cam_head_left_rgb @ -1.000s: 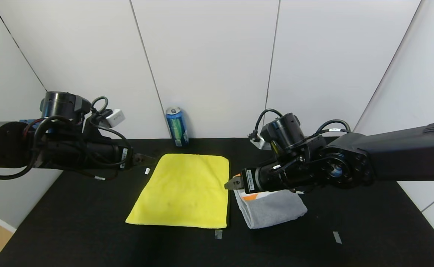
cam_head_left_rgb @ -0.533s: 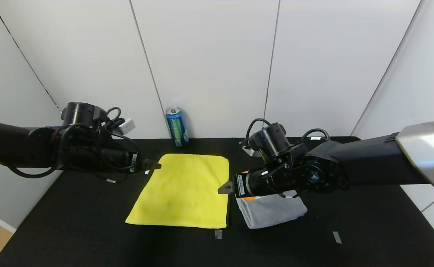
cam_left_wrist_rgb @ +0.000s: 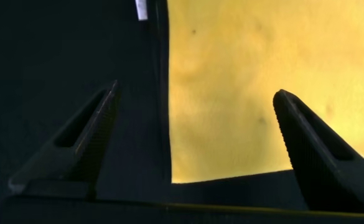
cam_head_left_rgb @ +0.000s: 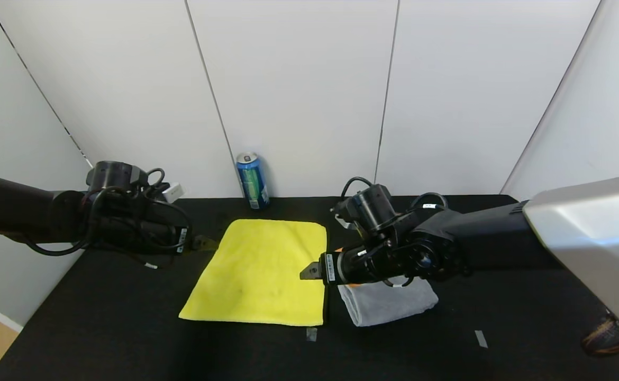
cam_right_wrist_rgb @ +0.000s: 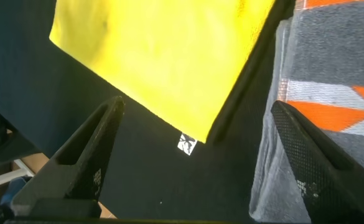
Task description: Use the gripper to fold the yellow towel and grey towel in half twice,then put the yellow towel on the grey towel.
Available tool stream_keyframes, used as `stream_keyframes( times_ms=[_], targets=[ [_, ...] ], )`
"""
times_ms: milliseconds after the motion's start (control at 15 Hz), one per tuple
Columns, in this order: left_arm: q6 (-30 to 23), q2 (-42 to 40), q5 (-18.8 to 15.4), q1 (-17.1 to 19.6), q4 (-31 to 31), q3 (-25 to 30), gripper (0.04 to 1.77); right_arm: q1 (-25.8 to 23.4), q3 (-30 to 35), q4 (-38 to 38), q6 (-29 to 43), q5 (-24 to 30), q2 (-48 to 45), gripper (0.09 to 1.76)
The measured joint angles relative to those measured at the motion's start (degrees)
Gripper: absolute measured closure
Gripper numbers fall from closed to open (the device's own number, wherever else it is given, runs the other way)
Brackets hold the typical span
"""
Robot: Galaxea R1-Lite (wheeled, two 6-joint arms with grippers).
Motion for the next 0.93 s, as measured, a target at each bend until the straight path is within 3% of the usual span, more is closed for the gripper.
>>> stream_keyframes(
  times_ms=[600, 933],
  targets=[
    [-0.15, -1.27, -0.43, 1.38, -1.1, 12.63, 0.09, 0.83, -0.17, 0.11, 0.0, -0.22, 1.66, 0.14],
    [-0.17, -0.96, -0.54, 1.38, -1.1, 14.53, 0.09, 1.49, -0.34, 0.04, 0.0, -0.43, 2.55, 0.14]
  ],
)
